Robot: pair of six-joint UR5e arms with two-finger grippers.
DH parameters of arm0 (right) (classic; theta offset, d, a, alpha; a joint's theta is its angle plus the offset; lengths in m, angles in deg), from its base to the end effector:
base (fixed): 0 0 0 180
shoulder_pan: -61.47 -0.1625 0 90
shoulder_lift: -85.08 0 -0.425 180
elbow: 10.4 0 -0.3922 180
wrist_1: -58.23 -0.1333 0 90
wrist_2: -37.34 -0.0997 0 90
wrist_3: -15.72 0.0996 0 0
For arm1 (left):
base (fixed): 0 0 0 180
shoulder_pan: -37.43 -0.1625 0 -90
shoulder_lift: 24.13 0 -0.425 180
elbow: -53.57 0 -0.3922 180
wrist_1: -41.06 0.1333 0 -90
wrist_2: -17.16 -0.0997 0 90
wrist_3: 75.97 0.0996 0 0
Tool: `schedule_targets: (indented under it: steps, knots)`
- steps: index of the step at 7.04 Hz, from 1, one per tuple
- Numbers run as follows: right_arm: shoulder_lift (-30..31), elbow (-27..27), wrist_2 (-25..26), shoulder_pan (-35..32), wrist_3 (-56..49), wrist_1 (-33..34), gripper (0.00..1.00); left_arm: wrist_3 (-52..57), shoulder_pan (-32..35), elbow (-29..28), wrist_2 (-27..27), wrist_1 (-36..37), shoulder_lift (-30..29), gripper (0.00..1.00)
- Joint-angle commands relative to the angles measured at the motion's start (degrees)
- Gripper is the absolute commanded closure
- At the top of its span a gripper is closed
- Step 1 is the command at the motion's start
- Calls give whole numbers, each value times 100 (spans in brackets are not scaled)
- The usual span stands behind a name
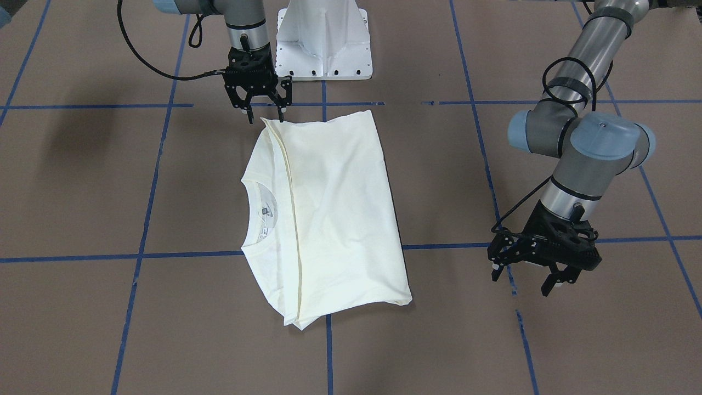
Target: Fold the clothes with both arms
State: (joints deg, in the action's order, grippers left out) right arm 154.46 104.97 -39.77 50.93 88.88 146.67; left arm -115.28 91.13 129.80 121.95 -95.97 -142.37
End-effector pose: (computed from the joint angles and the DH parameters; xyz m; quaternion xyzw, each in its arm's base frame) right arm -0.5232 -0.2555 0.2702 0.1946 -0.3649 -0.0048 0.9105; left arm 0.3352 -0.6385 0.3972 0.3328 0.3982 0.0434 0.8537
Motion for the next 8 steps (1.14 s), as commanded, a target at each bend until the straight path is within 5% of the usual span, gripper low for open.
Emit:
schedule_targets:
  steps: [1, 8]
  knots:
    - [-13, -147, 73, 61, -608, -12, 0, -7, 0, 58, 7, -8, 65, 0]
    - [5, -525, 126, -167, -864, 94, 0, 2, -17, 58, 7, -8, 100, 0]
